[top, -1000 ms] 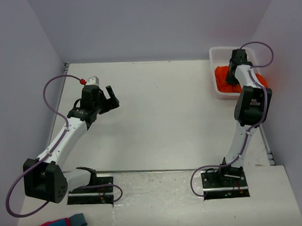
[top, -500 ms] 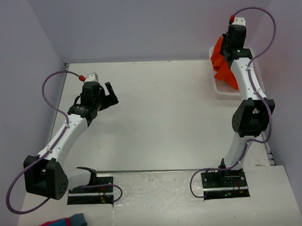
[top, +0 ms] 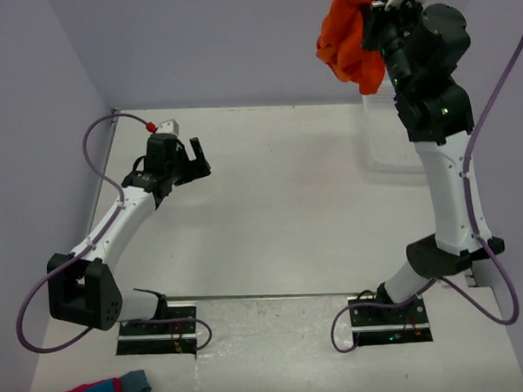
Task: Fold and stack the t-shirts
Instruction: Move the tshirt to the center of the board
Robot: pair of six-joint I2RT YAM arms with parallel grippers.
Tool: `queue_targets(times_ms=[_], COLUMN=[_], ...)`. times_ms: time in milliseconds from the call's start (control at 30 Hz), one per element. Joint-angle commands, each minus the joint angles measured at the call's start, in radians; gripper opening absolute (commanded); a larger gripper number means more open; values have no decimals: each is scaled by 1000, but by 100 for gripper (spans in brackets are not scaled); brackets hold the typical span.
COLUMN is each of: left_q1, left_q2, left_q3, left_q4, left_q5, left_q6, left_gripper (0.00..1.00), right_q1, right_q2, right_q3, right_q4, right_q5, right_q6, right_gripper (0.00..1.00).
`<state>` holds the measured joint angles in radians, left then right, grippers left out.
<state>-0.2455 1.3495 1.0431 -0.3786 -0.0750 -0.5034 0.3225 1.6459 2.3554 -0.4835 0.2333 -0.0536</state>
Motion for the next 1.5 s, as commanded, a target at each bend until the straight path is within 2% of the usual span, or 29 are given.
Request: queue_targets(times_ms=[0,33,167,200,400,467,600,733,800,867,933,967,1033,1133,1233,1367,1467], left_q1=[-5,-5,-5,-5,-5,-5,-5,-5,-5,-6,-6,-6,-6,-8,-14,-50,-103], left_q2=[-79,-87,-139,-160,-233,-243,-254,-262,-262,-259,-257,-253,-244,-210,-144,-27,57], left_q3=[18,11,-49,-66,-141,-140,-121,-115,-117,-117,-117,-115,-117,-114,-109,-66,-28], left_q4=[56,66,136,159,181,178,146,130,129,126,122,118,116,116,130,141,141], left_q5=[70,131,233,244,287,287,239,195,192,210,241,247,264,288,336,379,374], left_q6=[34,32,20,13,-30,-32,-30,-24,-23,-15,-1,3,11,11,-1,-27,-40], left_gripper=[100,100,100,100,100,100,100,100,100,100,100,100,100,100,98,95,95], right_q1=[73,90,194,228,248,248,251,250,248,245,239,221,198,176,173,174,176], right_q2=[-145,-170,-288,-338,-414,-394,-284,-40,121,220,230,224,177,57,-20,0,9], right_q3=[-78,-106,-278,-366,-691,-808,-926,-776,-595,-448,-418,-432,-479,-686,-920,-1007,-1050], right_q4=[-73,-87,-138,-132,-76,-49,32,19,-29,-90,-104,-125,-154,-164,-130,-86,-43], right_q5=[-83,-139,-222,-227,-333,-373,-491,-491,-441,-303,-197,-149,-118,-66,-156,-227,-281], right_q6=[67,130,216,233,320,337,342,243,200,167,172,178,214,251,293,336,365], right_gripper=[0,0,0,0,0,0,0,0,24,57,79,87,89,89,85,73,71])
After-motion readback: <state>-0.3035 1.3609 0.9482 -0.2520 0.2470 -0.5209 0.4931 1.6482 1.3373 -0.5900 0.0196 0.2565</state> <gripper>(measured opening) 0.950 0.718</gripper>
